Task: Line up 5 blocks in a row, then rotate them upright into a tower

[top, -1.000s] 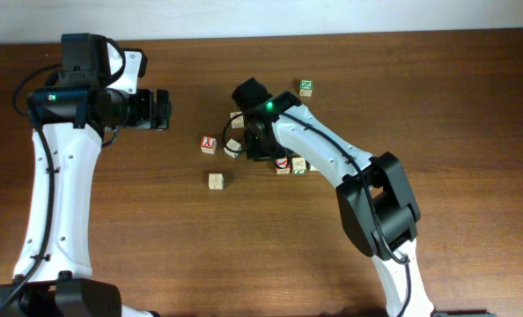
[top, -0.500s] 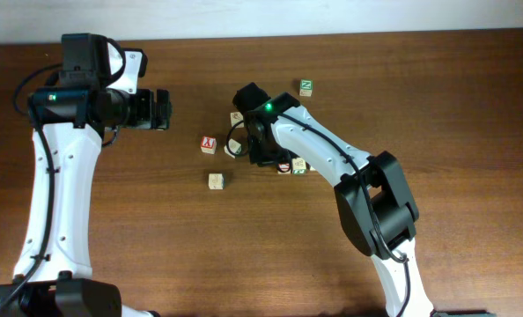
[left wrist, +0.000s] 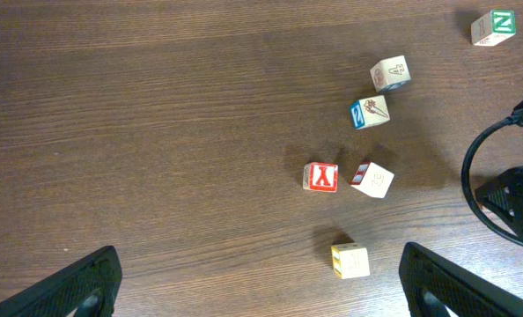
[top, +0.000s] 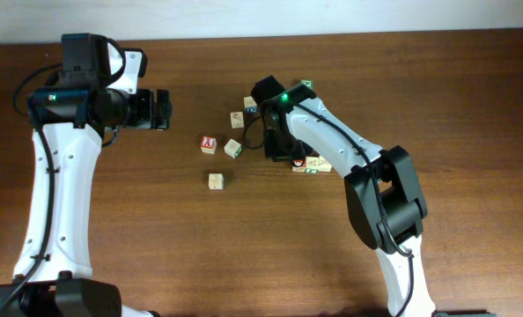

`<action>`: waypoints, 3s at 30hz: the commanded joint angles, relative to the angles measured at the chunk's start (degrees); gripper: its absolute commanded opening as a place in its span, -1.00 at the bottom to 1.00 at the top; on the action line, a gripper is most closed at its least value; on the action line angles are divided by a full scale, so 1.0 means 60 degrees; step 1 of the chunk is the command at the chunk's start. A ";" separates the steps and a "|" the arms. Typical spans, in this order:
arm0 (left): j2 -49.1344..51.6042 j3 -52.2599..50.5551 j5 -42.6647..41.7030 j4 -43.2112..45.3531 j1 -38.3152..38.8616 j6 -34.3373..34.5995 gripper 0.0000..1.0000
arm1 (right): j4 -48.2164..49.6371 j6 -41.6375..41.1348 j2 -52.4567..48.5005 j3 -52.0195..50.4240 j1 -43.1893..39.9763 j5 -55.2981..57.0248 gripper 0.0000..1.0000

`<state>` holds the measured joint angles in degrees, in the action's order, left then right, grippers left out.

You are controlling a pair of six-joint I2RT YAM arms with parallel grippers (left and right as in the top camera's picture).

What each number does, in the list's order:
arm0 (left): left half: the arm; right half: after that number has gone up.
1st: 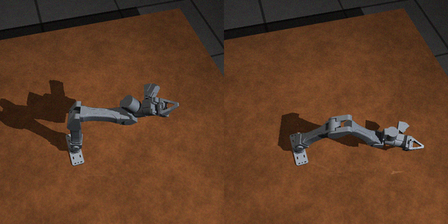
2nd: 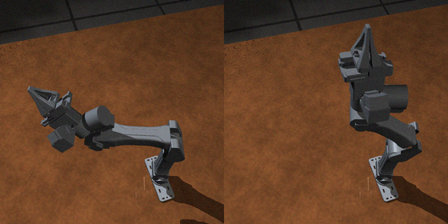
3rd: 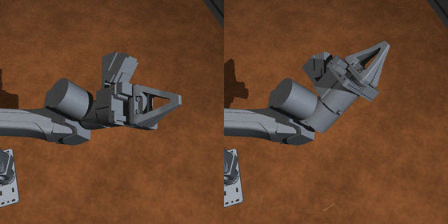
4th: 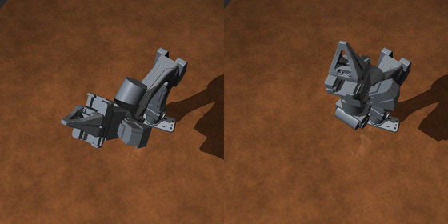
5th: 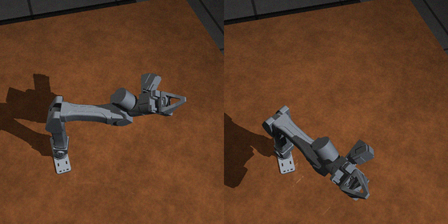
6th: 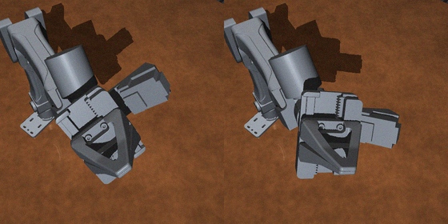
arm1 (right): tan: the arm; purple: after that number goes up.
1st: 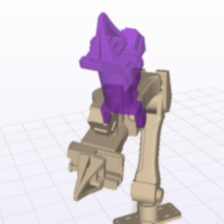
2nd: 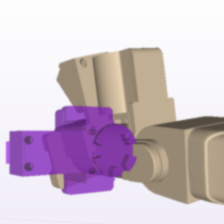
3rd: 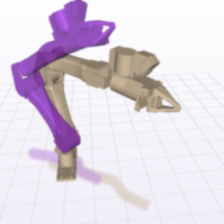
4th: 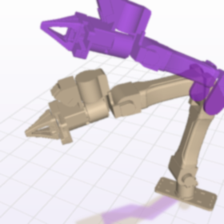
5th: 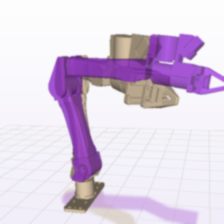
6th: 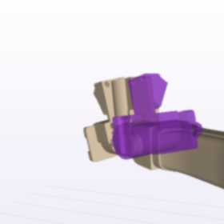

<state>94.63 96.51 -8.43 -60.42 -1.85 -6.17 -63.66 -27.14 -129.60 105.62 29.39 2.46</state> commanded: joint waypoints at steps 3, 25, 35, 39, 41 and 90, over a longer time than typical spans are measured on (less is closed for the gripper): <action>0.0058 0.0197 -0.0135 0.0011 -0.0033 0.0091 0.98 | -0.0240 0.0452 0.1151 0.0528 -0.0415 -0.0474 -0.50; 0.0058 0.0197 -0.0135 0.0015 -0.0033 0.0091 0.98 | 0.2269 0.1115 0.1636 -0.3060 -0.2375 -0.1402 -0.77; 0.0058 0.0200 -0.0135 0.0011 -0.0033 0.0091 0.98 | 0.1402 0.0860 0.2583 -0.2463 -0.3271 -0.1563 -0.77; 0.0058 0.0197 -0.0135 0.0015 -0.0033 0.0091 0.98 | 0.1118 0.0688 0.2484 -0.3147 -0.3257 -0.1596 -0.77; 0.0058 0.0200 -0.0135 0.0015 -0.0033 0.0091 0.98 | 0.1490 0.0685 0.2484 -0.3595 -0.3078 -0.1628 -0.78; 0.0058 0.0197 -0.0135 0.0011 -0.0033 0.0091 0.98 | 0.4131 -0.3133 -0.0361 -0.0069 0.1257 -0.1155 0.09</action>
<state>94.65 96.60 -8.45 -60.42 -1.85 -6.17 -37.58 -45.50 -131.33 104.73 36.82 -5.41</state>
